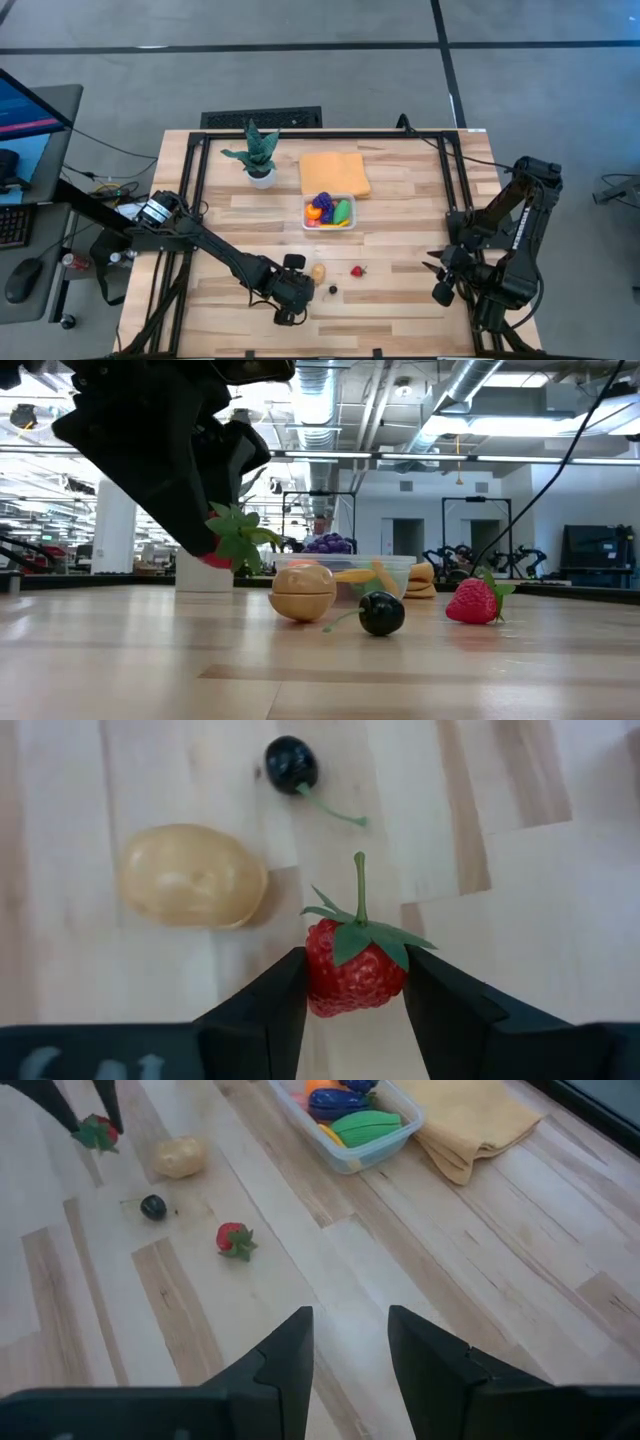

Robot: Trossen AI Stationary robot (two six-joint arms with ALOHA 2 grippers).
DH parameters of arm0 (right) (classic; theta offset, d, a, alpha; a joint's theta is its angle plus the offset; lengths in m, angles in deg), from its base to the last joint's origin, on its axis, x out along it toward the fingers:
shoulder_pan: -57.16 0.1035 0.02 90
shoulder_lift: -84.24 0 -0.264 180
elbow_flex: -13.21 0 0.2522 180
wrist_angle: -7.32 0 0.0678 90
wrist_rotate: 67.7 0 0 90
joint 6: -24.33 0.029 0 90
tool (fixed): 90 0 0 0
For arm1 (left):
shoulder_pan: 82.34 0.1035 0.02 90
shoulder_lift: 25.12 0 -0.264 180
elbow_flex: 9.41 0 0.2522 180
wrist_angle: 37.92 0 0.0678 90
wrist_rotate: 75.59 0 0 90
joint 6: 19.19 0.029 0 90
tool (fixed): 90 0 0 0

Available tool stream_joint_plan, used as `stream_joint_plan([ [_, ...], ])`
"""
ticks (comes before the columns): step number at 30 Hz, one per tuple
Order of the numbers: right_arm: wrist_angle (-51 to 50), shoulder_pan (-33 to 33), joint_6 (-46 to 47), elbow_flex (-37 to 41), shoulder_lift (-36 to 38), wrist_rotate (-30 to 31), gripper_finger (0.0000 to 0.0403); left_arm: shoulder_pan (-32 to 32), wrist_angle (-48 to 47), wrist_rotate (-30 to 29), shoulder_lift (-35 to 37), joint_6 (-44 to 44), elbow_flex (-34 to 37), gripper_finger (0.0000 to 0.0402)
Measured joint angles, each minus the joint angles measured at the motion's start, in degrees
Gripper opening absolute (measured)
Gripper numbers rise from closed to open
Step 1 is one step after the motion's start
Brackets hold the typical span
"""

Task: Pick and placing Produce into tupperware
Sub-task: Put the left red strawberry into the transparent bin

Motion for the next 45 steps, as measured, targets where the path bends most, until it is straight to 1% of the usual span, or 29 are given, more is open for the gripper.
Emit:
stream_joint_plan([
  [12,1.3,0.0,0.0,0.0,0.0,0.3,0.0124,1.6,-14.7,-6.7,0.0,0.5,-4.3,0.0144],
  [16,2.1,0.0,0.0,0.0,0.0,1.3,0.0124,2.9,-19.0,-9.8,0.0,0.7,-6.1,0.0144],
  [21,2.3,0.0,0.0,0.0,0.0,1.3,0.0124,5.2,-22.8,-12.9,0.0,3.3,-8.1,0.0144],
  [25,2.6,0.0,0.0,0.0,0.0,1.3,0.0124,7.9,-23.0,-14.3,0.1,6.4,-9.2,0.0144],
  [40,3.5,0.0,0.0,0.0,0.0,1.3,0.0124,21.1,-22.4,-14.3,0.1,15.6,-10.3,0.0144],
  [45,3.5,0.0,0.0,0.0,0.0,1.3,0.0124,24.4,-19.1,-11.4,0.1,17.5,-10.3,0.0144],
])
